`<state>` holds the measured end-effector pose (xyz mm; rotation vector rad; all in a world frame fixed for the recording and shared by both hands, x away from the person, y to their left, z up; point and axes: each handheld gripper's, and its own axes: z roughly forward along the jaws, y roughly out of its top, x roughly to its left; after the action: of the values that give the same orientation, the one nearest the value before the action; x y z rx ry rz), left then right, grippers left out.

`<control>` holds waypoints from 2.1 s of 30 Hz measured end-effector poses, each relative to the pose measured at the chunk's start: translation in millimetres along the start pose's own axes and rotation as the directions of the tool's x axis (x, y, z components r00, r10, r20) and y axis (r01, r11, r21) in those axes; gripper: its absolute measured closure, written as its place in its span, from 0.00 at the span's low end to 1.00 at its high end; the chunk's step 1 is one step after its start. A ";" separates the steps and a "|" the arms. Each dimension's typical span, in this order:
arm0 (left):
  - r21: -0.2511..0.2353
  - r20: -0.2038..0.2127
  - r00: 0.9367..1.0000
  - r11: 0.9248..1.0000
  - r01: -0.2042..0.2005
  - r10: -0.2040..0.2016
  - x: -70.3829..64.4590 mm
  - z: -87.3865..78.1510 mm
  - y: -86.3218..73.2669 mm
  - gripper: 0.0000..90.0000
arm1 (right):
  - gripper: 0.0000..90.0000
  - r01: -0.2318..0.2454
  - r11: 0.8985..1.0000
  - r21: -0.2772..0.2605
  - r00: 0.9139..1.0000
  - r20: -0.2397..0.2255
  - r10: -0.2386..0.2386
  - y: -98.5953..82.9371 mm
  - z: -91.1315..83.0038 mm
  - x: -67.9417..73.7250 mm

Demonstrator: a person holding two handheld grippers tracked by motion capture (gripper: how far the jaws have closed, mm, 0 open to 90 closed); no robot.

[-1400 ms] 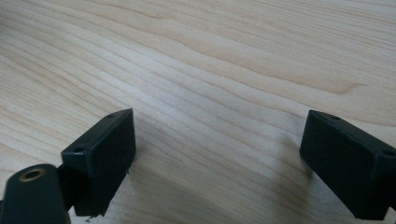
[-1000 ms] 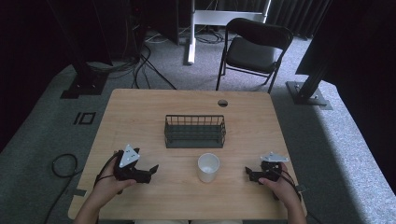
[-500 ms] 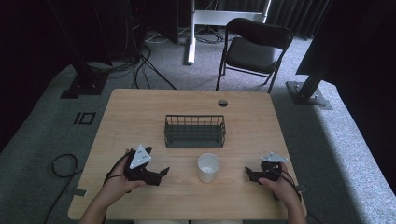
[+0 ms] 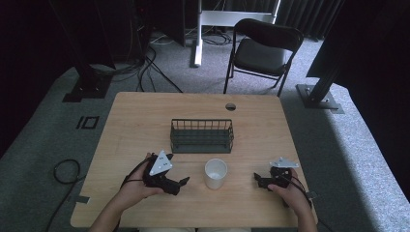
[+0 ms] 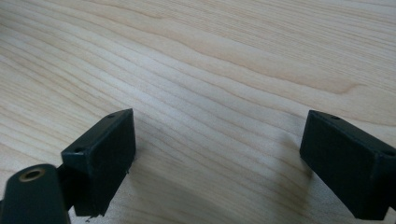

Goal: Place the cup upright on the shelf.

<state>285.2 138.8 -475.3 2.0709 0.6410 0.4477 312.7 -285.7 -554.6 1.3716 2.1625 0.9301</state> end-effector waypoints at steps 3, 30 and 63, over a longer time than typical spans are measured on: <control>0.004 0.014 1.000 1.000 -0.008 0.008 -2.6 4.5 2.1 0.02 | 0.11 0.001 1.000 0.000 1.000 0.000 -0.001 0.0 0.0 -0.1; -0.010 0.160 0.986 0.999 -0.045 0.046 -31.7 60.2 17.6 0.02 | 0.11 0.002 1.000 0.000 1.000 0.000 -0.002 0.0 0.0 -0.2; -0.059 0.191 0.981 0.998 -0.031 0.042 -42.6 98.8 36.2 0.05 | 0.11 0.009 1.000 0.000 1.000 -0.008 -0.009 -0.6 -0.6 -1.3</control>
<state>313.7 31.9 -500.5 2.0451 0.4711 0.2787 312.5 -287.3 -554.6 1.3588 2.1728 0.9338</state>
